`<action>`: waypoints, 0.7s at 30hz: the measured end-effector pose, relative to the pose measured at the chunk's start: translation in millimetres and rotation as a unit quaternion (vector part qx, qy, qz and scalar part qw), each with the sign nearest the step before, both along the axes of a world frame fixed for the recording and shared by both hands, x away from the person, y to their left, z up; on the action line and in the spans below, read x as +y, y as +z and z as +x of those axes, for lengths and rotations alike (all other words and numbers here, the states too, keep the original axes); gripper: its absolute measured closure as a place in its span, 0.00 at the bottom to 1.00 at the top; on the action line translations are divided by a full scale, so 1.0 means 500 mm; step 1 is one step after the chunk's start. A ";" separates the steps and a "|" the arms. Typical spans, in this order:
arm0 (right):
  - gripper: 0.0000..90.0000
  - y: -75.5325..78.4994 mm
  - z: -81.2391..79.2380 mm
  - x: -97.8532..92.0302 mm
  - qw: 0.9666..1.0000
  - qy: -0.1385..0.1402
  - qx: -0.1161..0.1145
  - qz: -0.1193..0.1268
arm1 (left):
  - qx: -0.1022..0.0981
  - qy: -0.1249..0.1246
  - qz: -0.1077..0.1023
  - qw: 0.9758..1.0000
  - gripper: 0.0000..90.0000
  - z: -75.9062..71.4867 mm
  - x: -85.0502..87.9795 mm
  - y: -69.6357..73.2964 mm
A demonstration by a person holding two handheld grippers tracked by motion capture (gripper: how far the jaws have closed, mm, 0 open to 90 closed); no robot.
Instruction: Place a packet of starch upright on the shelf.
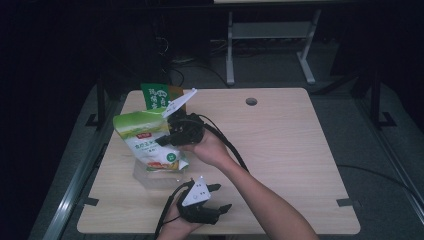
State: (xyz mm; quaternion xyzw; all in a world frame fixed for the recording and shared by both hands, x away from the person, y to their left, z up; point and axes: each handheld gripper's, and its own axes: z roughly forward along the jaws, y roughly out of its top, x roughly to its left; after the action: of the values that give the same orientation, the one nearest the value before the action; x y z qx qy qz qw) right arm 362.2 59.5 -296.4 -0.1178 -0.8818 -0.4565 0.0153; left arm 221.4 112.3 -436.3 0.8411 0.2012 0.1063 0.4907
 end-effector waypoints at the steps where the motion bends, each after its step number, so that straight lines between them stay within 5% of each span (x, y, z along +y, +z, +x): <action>1: 0.97 -0.002 0.000 0.004 1.000 0.000 0.002 0.000 | -0.002 -0.003 0.005 1.000 0.36 0.001 0.002 0.000; 15: 0.97 -0.054 0.014 0.051 0.999 0.026 0.031 -0.011 | 0.000 -0.003 -0.006 1.000 0.36 -0.004 0.007 -0.001; 21: 0.96 -0.092 0.023 0.063 0.998 0.029 0.048 -0.027 | -0.006 -0.011 0.004 1.000 0.36 -0.005 0.008 -0.001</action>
State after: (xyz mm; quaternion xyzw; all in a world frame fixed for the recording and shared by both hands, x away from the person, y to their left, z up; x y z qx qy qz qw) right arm 373.5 90.9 -342.3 -0.1148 -0.8952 -0.4253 0.0675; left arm 218.8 116.3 -436.8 0.8448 0.1881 0.1068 0.4894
